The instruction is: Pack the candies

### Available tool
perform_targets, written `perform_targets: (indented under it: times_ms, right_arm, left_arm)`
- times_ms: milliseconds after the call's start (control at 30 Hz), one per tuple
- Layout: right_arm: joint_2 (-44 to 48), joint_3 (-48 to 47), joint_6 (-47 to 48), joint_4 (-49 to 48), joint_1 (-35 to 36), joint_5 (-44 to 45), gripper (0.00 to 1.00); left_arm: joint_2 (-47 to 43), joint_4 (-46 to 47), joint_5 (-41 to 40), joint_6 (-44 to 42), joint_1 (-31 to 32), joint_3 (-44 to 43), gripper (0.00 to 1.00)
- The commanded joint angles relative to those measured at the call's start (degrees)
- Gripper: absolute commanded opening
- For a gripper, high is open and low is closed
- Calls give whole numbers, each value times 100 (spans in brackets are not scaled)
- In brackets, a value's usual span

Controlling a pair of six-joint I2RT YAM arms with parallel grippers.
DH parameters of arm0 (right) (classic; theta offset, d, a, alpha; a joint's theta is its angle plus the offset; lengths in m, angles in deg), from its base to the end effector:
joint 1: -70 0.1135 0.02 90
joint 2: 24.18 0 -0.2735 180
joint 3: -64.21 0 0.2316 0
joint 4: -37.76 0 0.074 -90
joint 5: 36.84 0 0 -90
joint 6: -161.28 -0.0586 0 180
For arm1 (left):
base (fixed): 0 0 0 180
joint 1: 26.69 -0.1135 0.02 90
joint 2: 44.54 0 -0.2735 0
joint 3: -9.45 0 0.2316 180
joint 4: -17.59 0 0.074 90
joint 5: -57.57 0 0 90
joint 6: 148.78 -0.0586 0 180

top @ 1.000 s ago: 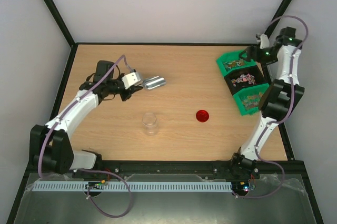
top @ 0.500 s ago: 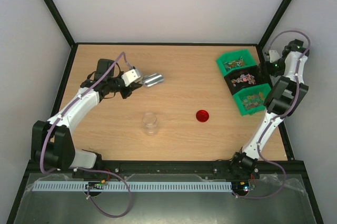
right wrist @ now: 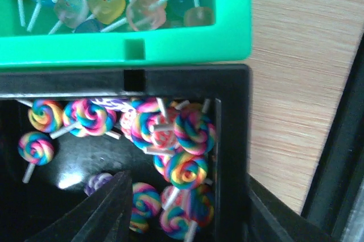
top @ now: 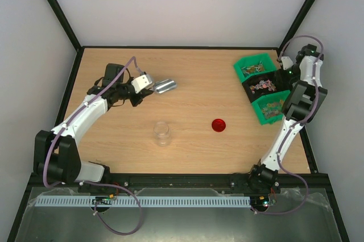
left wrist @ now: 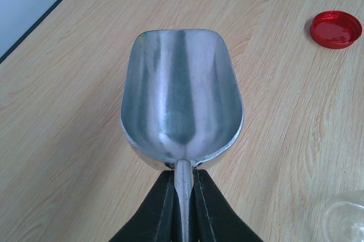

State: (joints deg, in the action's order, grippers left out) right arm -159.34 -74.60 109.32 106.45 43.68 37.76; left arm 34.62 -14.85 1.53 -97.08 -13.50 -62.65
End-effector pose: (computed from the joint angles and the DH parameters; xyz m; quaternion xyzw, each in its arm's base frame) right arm 0.4552 -0.2078 0.2028 -0.1276 0.9596 -0.0033 0.2509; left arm 0.2778 -0.0987 0.2757 0.4879 0.7251 -0.1691 0.4556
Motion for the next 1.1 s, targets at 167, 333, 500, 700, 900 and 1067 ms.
perform_targets:
  times_ms: [167, 333, 500, 700, 900, 1067]
  right_arm:
    - [217, 762, -330, -15, 546, -511, 33]
    - [570, 1599, -795, -584, 990, -607, 23]
    - [893, 2113, -1033, -1380, 1462, -689, 20]
    - [600, 1592, -622, -1401, 2066, -809, 19]
    - [698, 1864, -176, -1381, 2762, -774, 15]
    - [1162, 2667, -556, -1599, 3180, -884, 11]
  left_arm:
    - [-74, 78, -4, -44, -27, -105, 2]
    - [-74, 141, -6, -10, -27, -74, 2]
    - [-100, 152, -6, -17, -27, -19, 2]
    - [-148, 126, -5, -86, -57, 13, 2]
    - [-166, 130, -29, -50, -142, 9, 2]
    - [-287, 180, -121, 122, -219, 110, 2]
